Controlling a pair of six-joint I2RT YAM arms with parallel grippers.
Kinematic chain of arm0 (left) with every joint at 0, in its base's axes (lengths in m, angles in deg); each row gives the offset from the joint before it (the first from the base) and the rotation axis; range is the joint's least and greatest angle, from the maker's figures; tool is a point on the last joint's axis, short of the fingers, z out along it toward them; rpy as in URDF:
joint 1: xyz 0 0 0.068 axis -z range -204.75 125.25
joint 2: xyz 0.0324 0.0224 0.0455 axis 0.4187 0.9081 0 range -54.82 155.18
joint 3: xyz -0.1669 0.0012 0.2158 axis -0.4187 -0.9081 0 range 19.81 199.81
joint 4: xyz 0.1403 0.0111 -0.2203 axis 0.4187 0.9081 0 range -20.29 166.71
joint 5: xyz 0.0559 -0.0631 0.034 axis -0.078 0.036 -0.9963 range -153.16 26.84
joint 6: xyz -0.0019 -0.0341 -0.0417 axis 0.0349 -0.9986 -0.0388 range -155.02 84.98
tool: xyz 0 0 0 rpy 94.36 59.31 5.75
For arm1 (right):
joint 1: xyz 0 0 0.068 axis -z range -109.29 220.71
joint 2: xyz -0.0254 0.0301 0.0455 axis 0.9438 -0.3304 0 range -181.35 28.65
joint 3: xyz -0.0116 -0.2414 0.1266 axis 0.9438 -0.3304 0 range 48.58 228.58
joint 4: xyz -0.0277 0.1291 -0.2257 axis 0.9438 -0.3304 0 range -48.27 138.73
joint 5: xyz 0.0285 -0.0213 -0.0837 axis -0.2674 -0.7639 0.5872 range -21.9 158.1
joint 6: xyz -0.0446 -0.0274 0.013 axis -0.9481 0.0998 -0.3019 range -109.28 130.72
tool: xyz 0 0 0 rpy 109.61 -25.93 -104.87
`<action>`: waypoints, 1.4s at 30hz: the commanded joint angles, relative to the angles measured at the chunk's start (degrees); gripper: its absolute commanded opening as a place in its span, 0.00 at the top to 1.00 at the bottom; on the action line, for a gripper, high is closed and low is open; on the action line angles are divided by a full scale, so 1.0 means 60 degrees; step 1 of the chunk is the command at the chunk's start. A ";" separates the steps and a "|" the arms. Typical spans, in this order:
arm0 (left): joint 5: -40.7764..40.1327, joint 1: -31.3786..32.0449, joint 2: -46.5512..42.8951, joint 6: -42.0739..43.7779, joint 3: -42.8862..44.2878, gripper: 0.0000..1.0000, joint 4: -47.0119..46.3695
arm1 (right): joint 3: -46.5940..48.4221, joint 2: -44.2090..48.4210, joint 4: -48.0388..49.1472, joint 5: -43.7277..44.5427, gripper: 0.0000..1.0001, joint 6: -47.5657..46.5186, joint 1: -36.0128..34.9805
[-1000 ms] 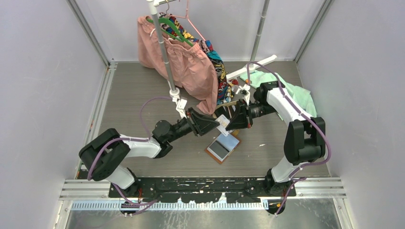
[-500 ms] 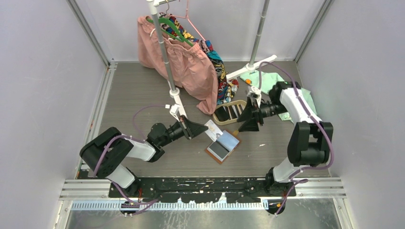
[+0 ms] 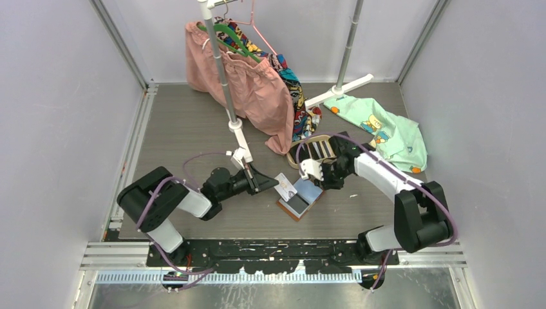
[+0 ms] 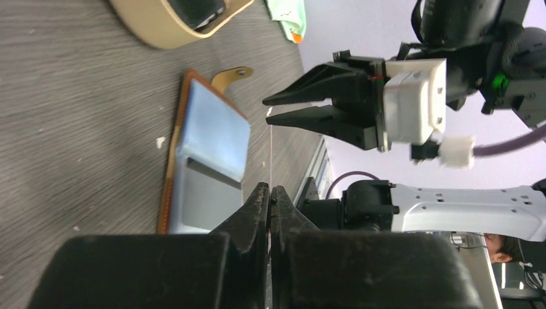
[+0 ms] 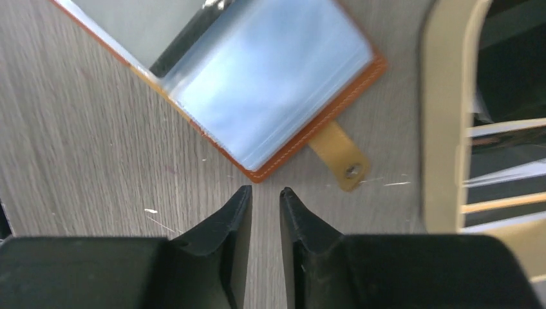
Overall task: Put the credit cards into the card holder
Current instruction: Insert the credit card into the card holder.
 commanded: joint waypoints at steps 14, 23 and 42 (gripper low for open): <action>-0.0288 0.0012 0.1011 -0.0823 0.0043 1.00 -0.1203 | -0.0852 -0.0688 0.0569 0.1249 0.84 -0.0796 -0.1103; -0.0439 0.0008 -0.0189 -0.0709 -0.0044 1.00 0.1008 | -0.0758 -0.0360 -0.0546 0.0050 0.82 -0.1060 -0.2134; 0.1607 -0.0016 -0.0781 0.1116 0.1317 1.00 0.4119 | -0.0243 0.0353 -0.0504 -0.0088 0.72 0.0781 -0.2221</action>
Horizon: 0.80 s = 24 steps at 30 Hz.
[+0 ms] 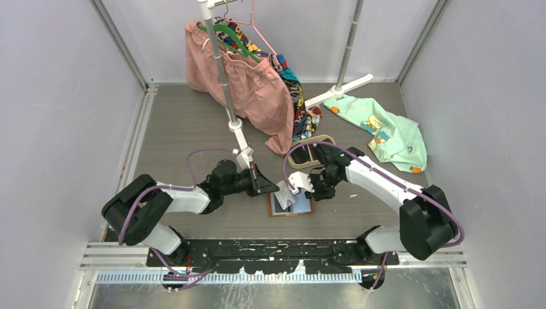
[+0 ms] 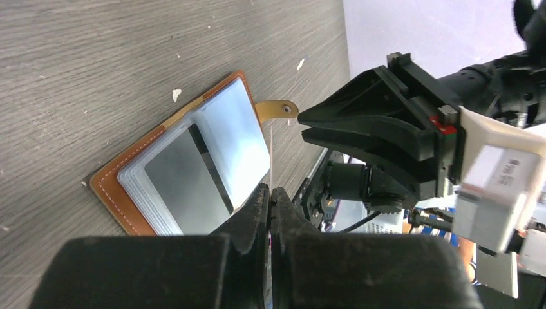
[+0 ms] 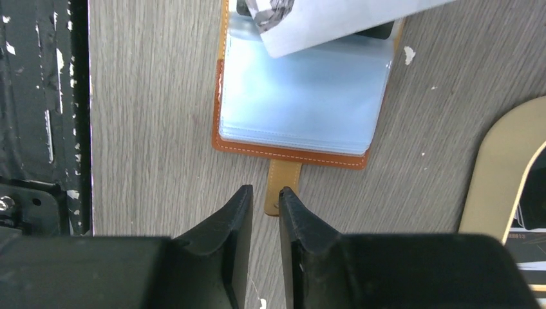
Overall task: Put the credit cards into the card holder
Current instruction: Insert the credit card into the card holder.
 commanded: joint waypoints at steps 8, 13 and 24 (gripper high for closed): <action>0.0465 -0.0005 0.0531 0.0649 0.0525 1.00 0.0558 | -0.0378 -0.0824 0.0821 -0.0144 0.71 0.0467 -0.0295; 0.0520 -0.0004 0.0717 0.0745 0.0672 1.00 0.0884 | -0.0298 -0.0997 0.0840 0.0041 0.71 0.0497 -0.0553; 0.0613 -0.0034 0.1032 0.0863 0.0963 1.00 0.1204 | -0.0317 -0.1090 0.0856 0.0083 0.71 0.0503 -0.0605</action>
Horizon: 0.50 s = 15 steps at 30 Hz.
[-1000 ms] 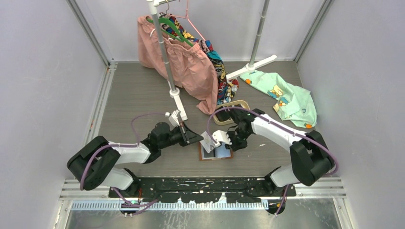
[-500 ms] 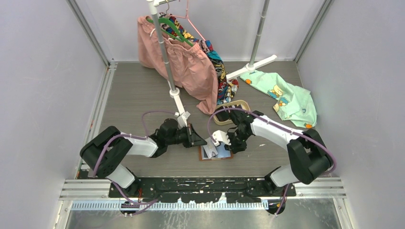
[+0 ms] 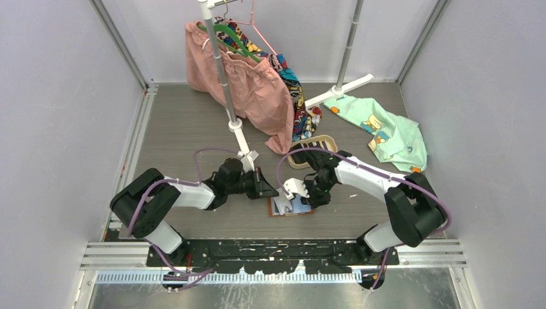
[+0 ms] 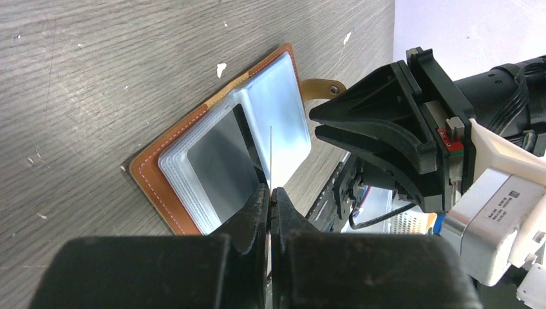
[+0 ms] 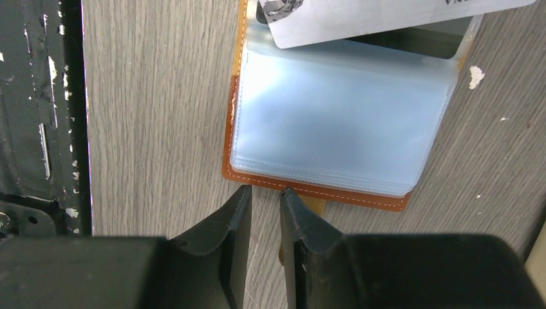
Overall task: Put the credit cards into the card holder
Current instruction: Insert the credit card into the card holder.
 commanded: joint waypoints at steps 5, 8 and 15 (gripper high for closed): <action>0.0345 -0.0034 0.0601 -0.0055 0.0457 1.00 -0.0523 | 0.0098 -0.0134 0.0137 0.0054 0.71 0.0091 -0.0092; 0.0304 -0.0027 0.0730 -0.0095 0.0497 1.00 -0.0519 | 0.0088 -0.0104 0.0128 0.0058 0.71 0.0106 -0.0104; 0.0357 -0.0034 0.0911 -0.0236 0.0607 1.00 -0.0342 | 0.0087 -0.0259 0.0140 0.0103 0.71 0.0113 -0.0138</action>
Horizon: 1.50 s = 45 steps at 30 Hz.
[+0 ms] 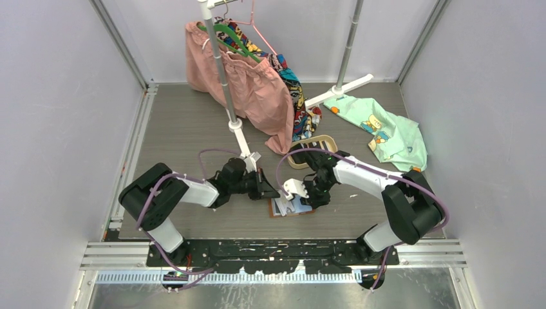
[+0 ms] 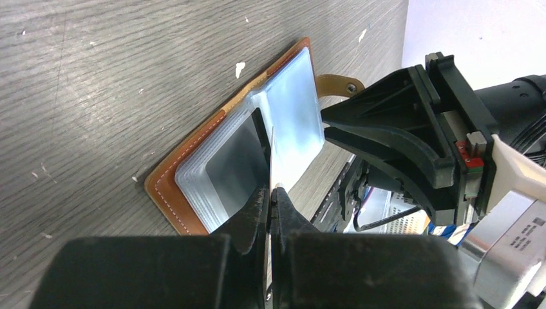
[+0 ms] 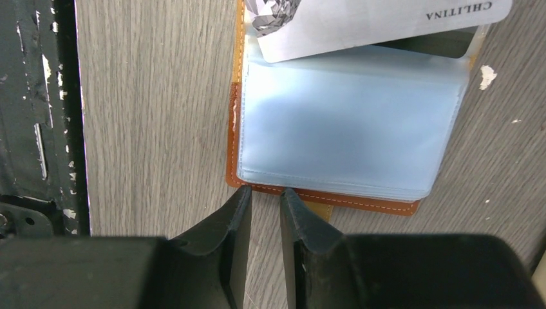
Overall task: Put the credit cards into the card holder
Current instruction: Insert the credit card into the card holder.
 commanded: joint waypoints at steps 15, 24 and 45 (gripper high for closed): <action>0.0106 -0.0034 0.0543 -0.0191 0.0546 1.00 -0.0047 | 0.0132 -0.0318 0.0063 0.0191 0.71 0.0089 -0.0277; 0.0217 0.0056 0.0720 -0.0094 0.0905 1.00 0.0477 | 0.0147 -0.0302 0.0081 0.0204 0.71 0.0111 -0.0301; 0.0586 0.0114 0.1429 0.0277 0.2235 1.00 0.3023 | 0.0116 -0.0235 0.0113 0.0218 0.71 0.0095 -0.0321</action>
